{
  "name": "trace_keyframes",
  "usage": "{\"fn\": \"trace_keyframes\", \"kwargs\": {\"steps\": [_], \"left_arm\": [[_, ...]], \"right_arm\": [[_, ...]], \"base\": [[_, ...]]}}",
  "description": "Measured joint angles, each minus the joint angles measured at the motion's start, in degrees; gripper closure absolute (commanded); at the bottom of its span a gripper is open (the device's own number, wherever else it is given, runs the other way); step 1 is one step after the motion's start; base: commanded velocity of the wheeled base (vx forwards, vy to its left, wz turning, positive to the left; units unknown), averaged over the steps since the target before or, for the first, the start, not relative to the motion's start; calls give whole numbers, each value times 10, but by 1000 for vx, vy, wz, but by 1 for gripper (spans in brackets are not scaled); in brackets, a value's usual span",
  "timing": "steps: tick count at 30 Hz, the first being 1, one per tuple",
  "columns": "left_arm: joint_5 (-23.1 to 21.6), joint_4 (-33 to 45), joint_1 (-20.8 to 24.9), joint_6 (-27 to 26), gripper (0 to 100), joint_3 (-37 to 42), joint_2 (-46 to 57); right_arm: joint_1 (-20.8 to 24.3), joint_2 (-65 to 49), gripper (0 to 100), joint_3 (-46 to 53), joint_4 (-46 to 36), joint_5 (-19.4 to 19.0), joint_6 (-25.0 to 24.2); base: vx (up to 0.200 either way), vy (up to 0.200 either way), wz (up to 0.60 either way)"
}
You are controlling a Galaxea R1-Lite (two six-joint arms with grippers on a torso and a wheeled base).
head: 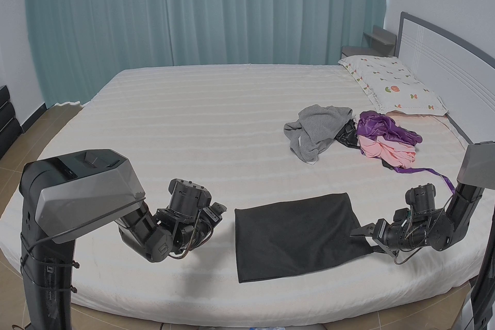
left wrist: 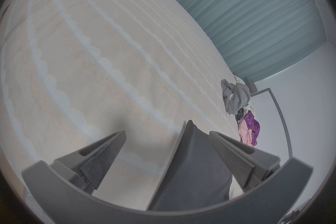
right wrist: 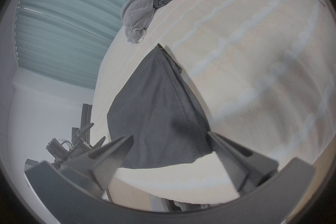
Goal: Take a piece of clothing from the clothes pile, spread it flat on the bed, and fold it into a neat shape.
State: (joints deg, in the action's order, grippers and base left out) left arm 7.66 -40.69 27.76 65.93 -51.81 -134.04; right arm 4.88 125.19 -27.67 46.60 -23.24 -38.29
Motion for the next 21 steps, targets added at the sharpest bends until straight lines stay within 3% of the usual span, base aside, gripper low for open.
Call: {"fn": "trace_keyframes", "kwargs": {"steps": [7, 21], "left_arm": [[0, -2, 0, 0, 0, 11, 9], [0, -2, 1, 0, 0, 15, 11]], "right_arm": [[-9, -4, 100, 18, 0, 28, 44], [-24, -7, 100, 37, 1, 56, 69]], "base": [[0, 0, 0], [0, 0, 0]]}}
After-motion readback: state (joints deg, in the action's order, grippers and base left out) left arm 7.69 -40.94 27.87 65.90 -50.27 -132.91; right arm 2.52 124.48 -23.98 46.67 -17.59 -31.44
